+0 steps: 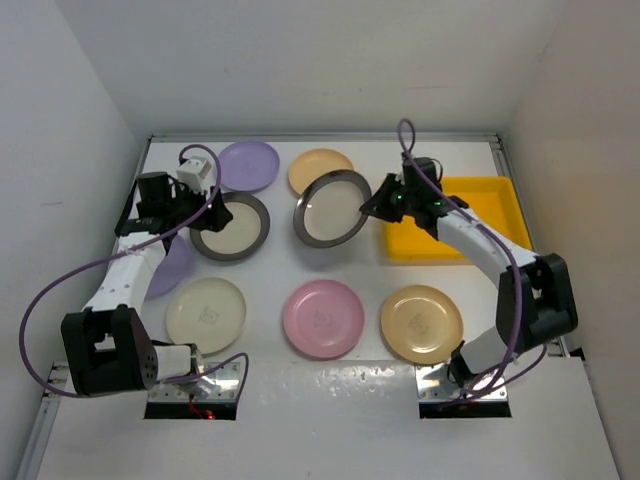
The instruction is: Place the plates into the plastic bin on the countertop
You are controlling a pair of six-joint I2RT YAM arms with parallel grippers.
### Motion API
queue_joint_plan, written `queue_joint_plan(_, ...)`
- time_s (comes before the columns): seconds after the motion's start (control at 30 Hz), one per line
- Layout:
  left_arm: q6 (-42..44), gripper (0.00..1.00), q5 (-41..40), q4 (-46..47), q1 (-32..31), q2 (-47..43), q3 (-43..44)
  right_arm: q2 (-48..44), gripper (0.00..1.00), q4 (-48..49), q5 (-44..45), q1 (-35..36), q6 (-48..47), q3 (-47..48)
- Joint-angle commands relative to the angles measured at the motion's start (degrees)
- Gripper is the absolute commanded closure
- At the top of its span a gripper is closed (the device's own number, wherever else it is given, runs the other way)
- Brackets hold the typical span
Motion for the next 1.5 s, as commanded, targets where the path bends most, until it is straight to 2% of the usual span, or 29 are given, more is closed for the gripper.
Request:
queue_joint_plan(0.0,-0.41,0.29,1.46,2.19,-0.87,0.44,1.1,-6.58,1.0,9.36,-4.22,-5.15,1.48,-0.23)
queue_joint_plan(0.1,-0.41,0.29,1.46,1.5,-0.88,1.05,1.8,-12.81,1.0,10.08,-4.93,-10.0,2.98,-3.31)
queue_joint_plan(0.13,-0.41,0.29,1.46,1.49,-0.88,1.57,1.8,-13.88,1.0,9.81,-4.58,-14.36,3.16,-4.98)
queue_joint_plan(0.2,-0.94,0.29,0.94,-0.96,-0.88,2.89,4.51,-18.18,1.0,8.68,-3.87,-17.56,3.86,-7.71)
queue_joint_plan(0.23,-0.94,0.29,0.94,-1.84,-0.88,4.38,5.75,-20.11,1.0,8.23,-2.83,-23.4,3.77,-9.46)
queue_joint_plan(0.27,-0.94,0.26,0.94,-4.72,-0.88,5.52,7.32,-21.43,1.0,5.71,-2.73,-25.11,3.69,-10.78)
queue_joint_plan(0.3,0.63,0.26,1.55,-7.1,-0.88,7.1,12.47,-22.05,1.0,4.99,-2.55,-29.83,2.99,-11.32)
queue_joint_plan(0.37,3.44,0.25,1.55,-12.28,-1.4,11.49,19.87,-23.11,1.0,2.36,-2.55,-32.68,1.32,-12.29)
queue_joint_plan(0.4,5.46,0.25,-0.97,-16.83,-1.4,16.3,28.0,-23.03,1.0,1.56,-2.47,-35.04,0.18,-12.11)
queue_joint_plan(0.5,7.67,0.25,-4.23,-22.83,-1.4,22.91,39.11,-21.8,1.0,-1.09,-4.66,-40.14,-1.23,-11.5)
queue_joint_plan(0.6,7.67,0.27,-3.47,-29.08,-0.71,27.4,44.93,-19.0,1.0,-1.09,-6.59,-43.14,-1.33,-11.15)
queue_joint_plan(0.67,7.67,0.3,-1.53,-32.77,1.23,32.85,46.71,-16.11,1.0,-1.17,-9.13,-44.73,-1.59,-10.27)
queue_joint_plan(0.73,7.67,0.3,-2.57,-33.84,1.76,33.66,44.98,-14.86,1.0,-0.56,-8.97,-44.9,-2.82,-9.74)
queue_joint_plan(0.83,6.54,0.21,-5.03,-29.46,2.46,33.66,40.23,-11.52,1.0,-0.47,-8.88,-45.17,-4.83,-9.04)
queue_joint_plan(0.87,6.01,0.19,-5.04,-28.14,4.03,33.66,39.43,-10.12,0.98,-0.56,-8.71,-45.17,-5.36,-8.43)
queue_joint_plan(0.93,5.21,0.13,-5.04,-24.1,5.36,34.44,38.1,-7.57,0.83,-0.56,-8.71,-45.26,-7.56,-8.33)
queue_joint_plan(0.97,5.21,0.11,-5.82,-22.78,5.89,35.06,37.32,-6.34,0.72,-1.34,-8.36,-45.34,-8.52,-7.99)
queue_joint_plan(1.07,5.21,0.11,-6.89,-20.48,6.42,38.83,37.31,-3.17,0.57,-4.41,-5.82,-45.43,-12.83,-6.67)
queue_joint_plan(1.1,5.73,0.09,-7.41,-19.79,6.42,39.97,37.83,-0.55,0.49,-6.95,-4.15,-45.35,-14.49,-4.58)
queue_joint_plan(1.23,5.74,0.09,-7.41,-19.25,6.42,45.78,40.73,5.08,0.37,-16.8,-0.54,-45.08,-19.34,1.32)
queue_joint_plan(1.37,6.97,0.09,-7.93,-19.25,6.42,50.26,43.28,7.29,0.32,-22.43,8.51,-43.68,-22.15,6.68)
queue_joint_plan(1.47,6.97,0.09,-8.99,-19.25,6.42,52.81,44.6,6.95,0.21,-24.9,15.01,-41.66,-23.64,8.8)
